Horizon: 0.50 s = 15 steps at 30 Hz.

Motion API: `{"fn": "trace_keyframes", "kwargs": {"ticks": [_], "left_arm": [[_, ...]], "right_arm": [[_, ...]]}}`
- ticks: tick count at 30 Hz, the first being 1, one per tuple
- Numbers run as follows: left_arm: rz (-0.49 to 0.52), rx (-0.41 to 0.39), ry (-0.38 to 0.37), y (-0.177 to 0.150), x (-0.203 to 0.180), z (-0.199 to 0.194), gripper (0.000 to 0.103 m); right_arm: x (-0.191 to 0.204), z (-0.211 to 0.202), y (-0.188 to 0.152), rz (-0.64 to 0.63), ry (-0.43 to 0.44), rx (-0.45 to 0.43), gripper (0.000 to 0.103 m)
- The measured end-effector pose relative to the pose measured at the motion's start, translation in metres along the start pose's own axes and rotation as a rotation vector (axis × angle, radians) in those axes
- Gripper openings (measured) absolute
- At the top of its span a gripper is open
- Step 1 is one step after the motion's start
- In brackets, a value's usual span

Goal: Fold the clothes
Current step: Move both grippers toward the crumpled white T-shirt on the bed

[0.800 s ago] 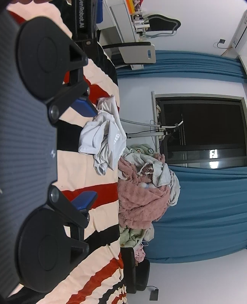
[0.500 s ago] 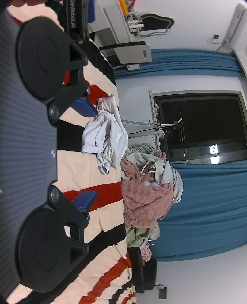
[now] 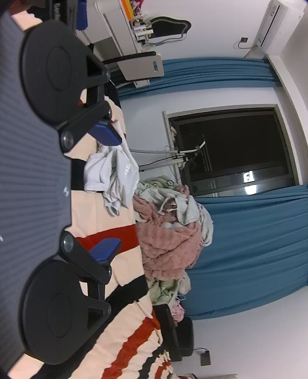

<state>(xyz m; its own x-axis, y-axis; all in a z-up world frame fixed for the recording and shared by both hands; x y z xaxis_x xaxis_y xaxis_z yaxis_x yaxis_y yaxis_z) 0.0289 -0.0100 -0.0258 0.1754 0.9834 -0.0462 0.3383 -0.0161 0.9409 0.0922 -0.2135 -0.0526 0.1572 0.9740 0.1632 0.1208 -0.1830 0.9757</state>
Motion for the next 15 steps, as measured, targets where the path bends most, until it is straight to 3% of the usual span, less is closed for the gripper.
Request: {"fn": "trace_keyframes", "kwargs": {"ticks": [5,9,12,15], "left_arm": [[-0.005,0.023,-0.040,-0.002,-0.001,0.012,0.103],[0.009,0.029,0.030,0.001,0.006,0.032,0.103],[0.066,0.030,0.077,0.007,0.009,0.055,0.103],[0.123,0.036,0.119,0.012,0.011,0.078,0.103]], "right_arm": [[0.001,0.010,0.006,-0.016,-0.021,-0.009,0.086],[-0.011,0.036,0.013,0.021,-0.044,0.074,0.086],[-0.019,0.052,0.026,0.063,0.006,0.106,0.086],[-0.011,0.063,0.048,-0.050,0.011,0.084,0.086]]}}
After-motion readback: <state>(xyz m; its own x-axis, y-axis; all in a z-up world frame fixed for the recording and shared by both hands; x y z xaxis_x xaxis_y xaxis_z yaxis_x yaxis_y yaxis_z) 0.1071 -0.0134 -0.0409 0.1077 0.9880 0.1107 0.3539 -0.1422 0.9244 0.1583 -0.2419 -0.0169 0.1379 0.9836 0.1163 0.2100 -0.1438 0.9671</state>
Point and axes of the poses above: each gripper's, at about its wrist camera, not at the fingertips, and z roughly the way its jaws point, x to its left, y to its top, the point moved 6 cm from there along z, roughly the way its jaws point, and after that the axes turned 12 degrees about -y, right-handed, at the moved point
